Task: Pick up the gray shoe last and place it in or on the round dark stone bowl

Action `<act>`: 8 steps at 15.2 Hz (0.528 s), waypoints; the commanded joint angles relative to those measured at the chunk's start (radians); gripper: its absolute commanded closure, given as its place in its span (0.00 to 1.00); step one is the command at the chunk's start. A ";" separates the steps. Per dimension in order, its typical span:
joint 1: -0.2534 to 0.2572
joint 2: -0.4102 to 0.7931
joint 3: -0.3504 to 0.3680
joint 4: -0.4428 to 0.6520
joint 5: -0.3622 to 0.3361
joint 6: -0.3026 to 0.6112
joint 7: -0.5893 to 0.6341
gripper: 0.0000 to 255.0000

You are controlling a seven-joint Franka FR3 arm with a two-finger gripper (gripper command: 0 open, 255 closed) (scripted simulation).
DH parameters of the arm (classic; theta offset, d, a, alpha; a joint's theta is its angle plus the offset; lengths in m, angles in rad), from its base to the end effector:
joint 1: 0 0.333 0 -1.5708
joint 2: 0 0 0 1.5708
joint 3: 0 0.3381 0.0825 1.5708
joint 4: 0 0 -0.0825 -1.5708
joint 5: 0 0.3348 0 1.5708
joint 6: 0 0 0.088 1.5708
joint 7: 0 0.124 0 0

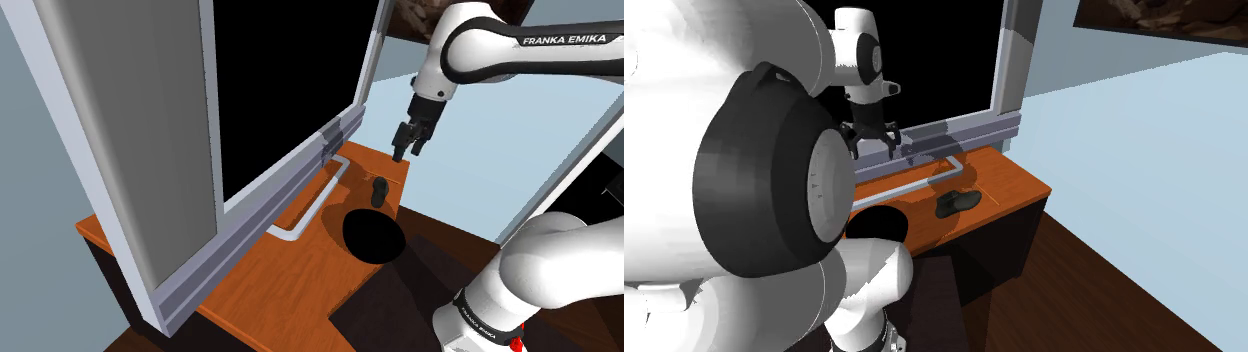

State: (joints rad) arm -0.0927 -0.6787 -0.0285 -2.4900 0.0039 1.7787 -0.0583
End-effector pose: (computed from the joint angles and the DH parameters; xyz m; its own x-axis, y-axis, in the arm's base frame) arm 0.2785 -0.0351 0.5215 0.9979 -0.0567 -0.0315 -0.0575 -0.9981 -0.0236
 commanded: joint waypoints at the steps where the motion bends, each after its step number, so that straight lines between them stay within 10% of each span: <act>1: -0.021 0.049 -0.006 -0.021 -0.014 0.088 0.020 0.00; 8: -0.095 0.229 -0.033 -0.054 -0.063 0.356 0.093 0.00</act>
State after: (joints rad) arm -0.1795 -0.4815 -0.0620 -2.5433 -0.0539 2.0925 0.0166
